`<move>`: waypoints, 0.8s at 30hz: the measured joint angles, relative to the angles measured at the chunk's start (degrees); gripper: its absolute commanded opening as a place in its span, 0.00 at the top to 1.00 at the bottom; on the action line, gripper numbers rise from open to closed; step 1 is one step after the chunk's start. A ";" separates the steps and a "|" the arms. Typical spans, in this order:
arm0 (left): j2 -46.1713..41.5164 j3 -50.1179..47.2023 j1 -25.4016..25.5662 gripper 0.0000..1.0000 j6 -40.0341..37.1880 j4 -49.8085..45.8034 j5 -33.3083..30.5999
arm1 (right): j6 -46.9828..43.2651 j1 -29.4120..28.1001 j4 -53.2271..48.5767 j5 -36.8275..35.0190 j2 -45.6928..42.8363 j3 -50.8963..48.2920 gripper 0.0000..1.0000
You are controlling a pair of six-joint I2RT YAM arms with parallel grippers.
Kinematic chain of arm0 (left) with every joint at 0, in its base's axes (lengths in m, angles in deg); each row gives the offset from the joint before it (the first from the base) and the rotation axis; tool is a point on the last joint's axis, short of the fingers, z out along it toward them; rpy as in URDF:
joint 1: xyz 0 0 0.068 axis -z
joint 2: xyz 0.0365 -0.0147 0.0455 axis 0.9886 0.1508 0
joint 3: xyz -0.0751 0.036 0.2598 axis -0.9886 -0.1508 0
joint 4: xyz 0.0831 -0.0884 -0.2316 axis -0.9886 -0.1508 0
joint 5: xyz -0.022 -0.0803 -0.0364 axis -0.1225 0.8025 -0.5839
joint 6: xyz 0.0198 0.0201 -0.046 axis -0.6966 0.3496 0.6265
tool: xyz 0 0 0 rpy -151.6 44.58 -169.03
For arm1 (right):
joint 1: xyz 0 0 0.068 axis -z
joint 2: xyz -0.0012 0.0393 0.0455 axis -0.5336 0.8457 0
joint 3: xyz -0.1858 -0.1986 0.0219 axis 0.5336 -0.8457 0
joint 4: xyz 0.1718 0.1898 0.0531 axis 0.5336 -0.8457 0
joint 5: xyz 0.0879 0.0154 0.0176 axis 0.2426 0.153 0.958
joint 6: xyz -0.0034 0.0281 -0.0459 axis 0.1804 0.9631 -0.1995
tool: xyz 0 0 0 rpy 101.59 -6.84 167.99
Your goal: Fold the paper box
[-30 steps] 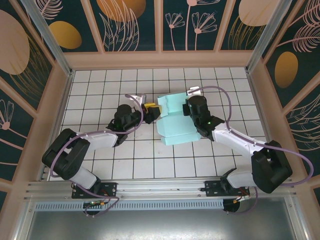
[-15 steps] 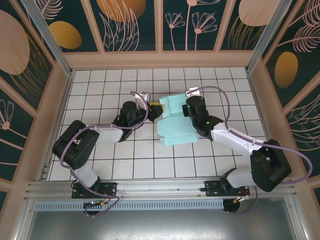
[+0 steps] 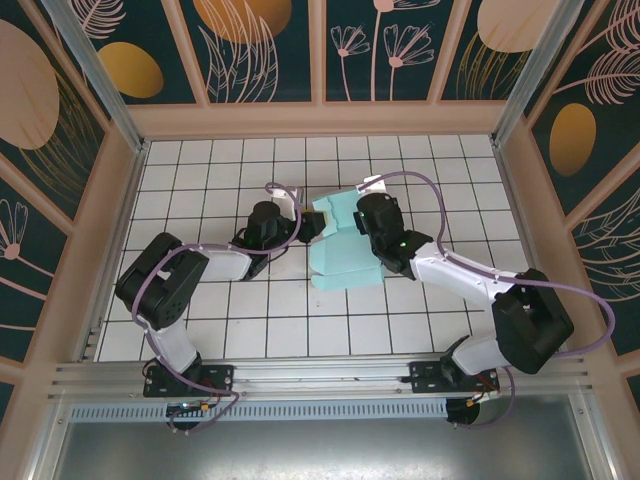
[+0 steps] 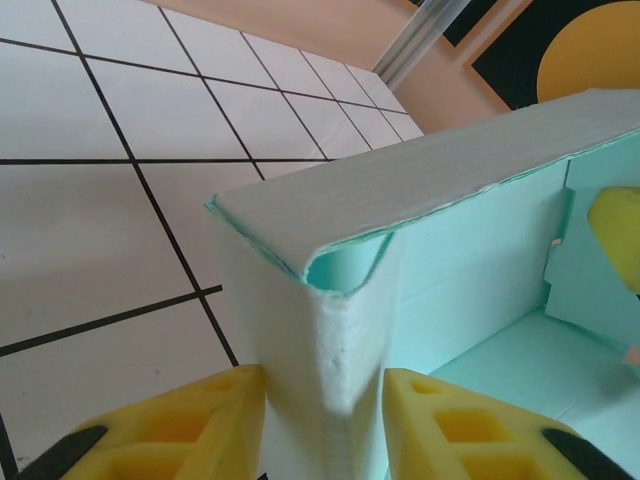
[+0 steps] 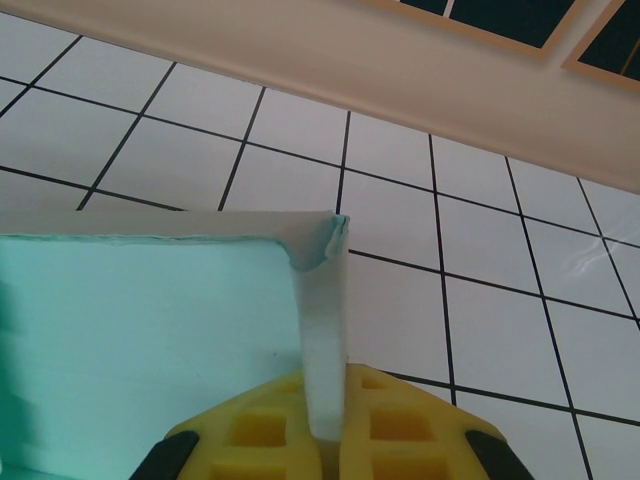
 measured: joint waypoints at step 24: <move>0.02 -0.02 0.76 1.00 1.49 0.46 -6.97 | -1.09 -3.93 7.91 13.49 -10.86 -1.27 0.24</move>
